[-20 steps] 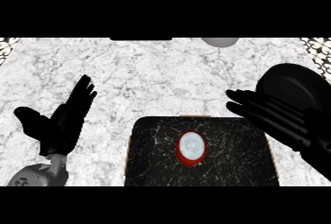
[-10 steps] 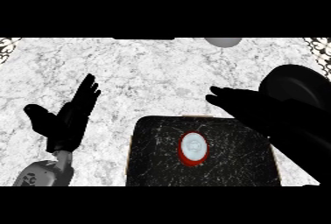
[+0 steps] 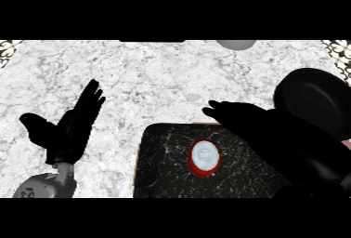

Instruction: Pick the can from the tray and place it in the pot

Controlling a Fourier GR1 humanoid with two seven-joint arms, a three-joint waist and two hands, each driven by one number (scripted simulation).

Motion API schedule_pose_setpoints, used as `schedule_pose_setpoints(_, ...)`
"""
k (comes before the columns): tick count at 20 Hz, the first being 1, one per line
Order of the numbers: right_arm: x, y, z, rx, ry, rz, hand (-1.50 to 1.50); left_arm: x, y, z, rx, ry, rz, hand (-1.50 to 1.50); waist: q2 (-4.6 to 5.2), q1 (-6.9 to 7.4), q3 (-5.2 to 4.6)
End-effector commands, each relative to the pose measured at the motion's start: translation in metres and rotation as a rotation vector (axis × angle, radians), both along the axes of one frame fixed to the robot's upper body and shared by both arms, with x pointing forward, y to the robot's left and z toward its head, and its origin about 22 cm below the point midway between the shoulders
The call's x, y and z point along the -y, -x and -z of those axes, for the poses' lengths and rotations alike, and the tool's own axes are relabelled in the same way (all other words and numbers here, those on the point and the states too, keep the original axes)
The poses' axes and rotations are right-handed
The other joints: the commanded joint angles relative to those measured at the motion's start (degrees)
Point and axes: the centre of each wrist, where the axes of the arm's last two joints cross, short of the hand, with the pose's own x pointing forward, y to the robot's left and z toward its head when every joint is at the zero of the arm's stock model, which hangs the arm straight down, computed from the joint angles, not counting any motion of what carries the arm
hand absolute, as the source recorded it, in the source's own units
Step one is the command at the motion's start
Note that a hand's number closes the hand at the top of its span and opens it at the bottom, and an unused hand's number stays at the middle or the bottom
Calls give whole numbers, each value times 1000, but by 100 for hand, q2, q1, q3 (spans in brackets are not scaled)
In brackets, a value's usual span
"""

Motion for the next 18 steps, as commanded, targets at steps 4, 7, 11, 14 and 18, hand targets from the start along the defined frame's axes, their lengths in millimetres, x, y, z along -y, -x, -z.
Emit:
schedule_pose_setpoints(4,-16,-8,19,-1,89,62,-150,-8,5,-5,-3,-9,3,0,3,-4,3)
schedule_pose_setpoints(7,-27,17,22,14,33,49,-150,-21,-13,-20,-2,-12,12,0,-4,-32,2)
schedule_pose_setpoints(11,-26,15,30,16,9,57,-150,-2,-6,13,2,-9,-8,0,2,-40,3)
schedule_pose_setpoints(14,-23,1,47,15,18,69,-150,-9,3,18,-1,-4,10,0,5,-23,4)
schedule_pose_setpoints(18,-52,28,46,-14,45,94,-150,4,0,14,-11,-5,3,0,-9,-42,1)
